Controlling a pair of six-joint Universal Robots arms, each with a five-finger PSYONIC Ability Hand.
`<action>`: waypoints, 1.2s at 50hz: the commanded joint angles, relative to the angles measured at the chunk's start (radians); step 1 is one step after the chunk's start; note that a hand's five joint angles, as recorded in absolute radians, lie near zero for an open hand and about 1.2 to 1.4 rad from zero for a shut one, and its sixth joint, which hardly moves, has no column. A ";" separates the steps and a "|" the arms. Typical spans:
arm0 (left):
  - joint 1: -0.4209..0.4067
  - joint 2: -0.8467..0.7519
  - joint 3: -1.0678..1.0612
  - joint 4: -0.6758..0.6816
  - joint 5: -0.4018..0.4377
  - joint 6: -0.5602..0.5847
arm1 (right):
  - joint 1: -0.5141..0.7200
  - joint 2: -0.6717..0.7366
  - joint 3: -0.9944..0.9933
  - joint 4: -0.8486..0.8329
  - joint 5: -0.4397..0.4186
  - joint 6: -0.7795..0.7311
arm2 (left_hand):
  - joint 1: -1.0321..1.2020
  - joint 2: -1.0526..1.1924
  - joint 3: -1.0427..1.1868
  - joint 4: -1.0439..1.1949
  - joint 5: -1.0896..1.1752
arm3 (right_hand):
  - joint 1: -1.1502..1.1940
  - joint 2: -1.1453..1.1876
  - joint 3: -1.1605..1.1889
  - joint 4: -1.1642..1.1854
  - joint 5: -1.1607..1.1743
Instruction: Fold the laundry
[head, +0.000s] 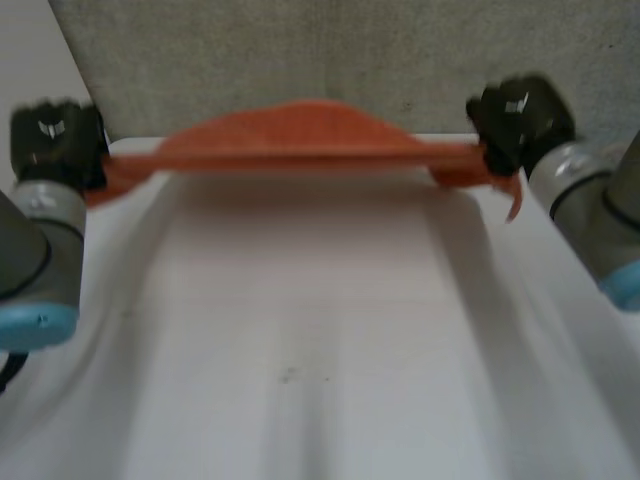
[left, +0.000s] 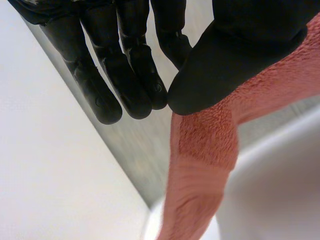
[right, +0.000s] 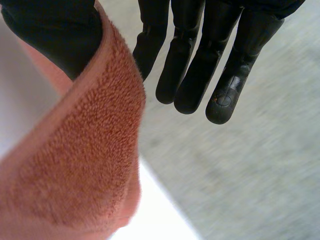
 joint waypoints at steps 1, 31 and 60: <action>0.004 -0.099 -0.134 -0.022 0.002 0.006 | -0.003 0.087 0.164 0.057 -0.054 0.004 | 0.191 0.178 0.180 0.179 0.180 | 0.420 0.220 0.211 0.204 0.235; 0.118 0.013 -0.162 -0.313 0.354 0.066 | -0.023 0.092 0.187 0.061 -0.064 0.339 | -0.915 -0.928 -0.927 -0.927 -0.927 | 0.420 0.220 0.211 0.204 0.235; 0.124 -0.105 -0.209 -0.270 0.368 0.071 | -0.058 0.176 0.119 0.123 -0.073 0.389 | -0.739 -0.752 -0.751 -0.751 -0.751 | 0.420 0.220 0.211 0.204 0.235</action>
